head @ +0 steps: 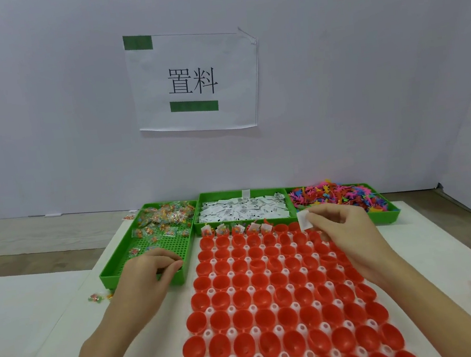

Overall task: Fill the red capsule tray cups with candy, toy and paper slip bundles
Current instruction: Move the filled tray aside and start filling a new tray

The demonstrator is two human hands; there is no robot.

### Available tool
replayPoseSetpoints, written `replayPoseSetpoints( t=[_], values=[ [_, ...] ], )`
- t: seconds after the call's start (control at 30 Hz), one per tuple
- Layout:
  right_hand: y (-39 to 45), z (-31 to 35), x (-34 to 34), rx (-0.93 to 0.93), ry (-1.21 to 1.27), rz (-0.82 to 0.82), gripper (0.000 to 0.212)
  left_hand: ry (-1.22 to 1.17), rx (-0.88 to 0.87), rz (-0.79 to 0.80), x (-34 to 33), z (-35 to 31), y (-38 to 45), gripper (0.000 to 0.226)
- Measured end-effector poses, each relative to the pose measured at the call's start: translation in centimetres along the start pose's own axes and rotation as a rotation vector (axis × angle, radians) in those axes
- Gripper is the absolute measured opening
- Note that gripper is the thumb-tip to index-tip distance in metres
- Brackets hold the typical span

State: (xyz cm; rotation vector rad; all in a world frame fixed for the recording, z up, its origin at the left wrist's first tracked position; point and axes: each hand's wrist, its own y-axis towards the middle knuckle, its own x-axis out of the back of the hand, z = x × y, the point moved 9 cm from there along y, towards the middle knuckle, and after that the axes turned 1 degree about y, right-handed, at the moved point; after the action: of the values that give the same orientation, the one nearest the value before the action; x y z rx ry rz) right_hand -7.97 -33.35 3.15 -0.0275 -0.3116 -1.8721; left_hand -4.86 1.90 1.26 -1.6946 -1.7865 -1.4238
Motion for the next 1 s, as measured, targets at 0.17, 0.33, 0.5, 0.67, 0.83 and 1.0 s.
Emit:
replayPoseSetpoints(
  t=[0.17, 0.33, 0.5, 0.67, 0.83, 1.0],
  values=[
    [-2.5, -0.7, 0.0, -0.062, 0.026, 0.018, 0.011, -0.002, 0.148, 0.031, 0.0, 1.3, 0.3, 0.012],
    [-3.5, 0.0, -0.2, -0.067, 0.053, 0.042, 0.011, -0.064, 0.269, -0.106, 2.5, 1.6, -0.4, 0.005],
    [-5.1, 1.3, -2.6, -0.028, 0.093, 0.138, 0.014, -0.738, 0.312, -0.211, 2.8, -1.3, -1.3, 0.02],
    [-6.7, 2.0, -5.0, 0.026, 0.079, 0.197, 0.019, -1.089, 0.246, -0.009, -1.5, -7.6, -2.5, 0.041],
    [-7.2, 1.8, -5.6, 0.013, 0.07, 0.207, 0.01, -1.141, 0.313, 0.086, -4.4, -9.1, -3.6, 0.028],
    [-7.9, 3.3, -6.3, 0.08, 0.079, 0.284, 0.009, -1.066, 0.268, 0.122, -3.9, -9.9, -3.8, 0.019]
  ],
)
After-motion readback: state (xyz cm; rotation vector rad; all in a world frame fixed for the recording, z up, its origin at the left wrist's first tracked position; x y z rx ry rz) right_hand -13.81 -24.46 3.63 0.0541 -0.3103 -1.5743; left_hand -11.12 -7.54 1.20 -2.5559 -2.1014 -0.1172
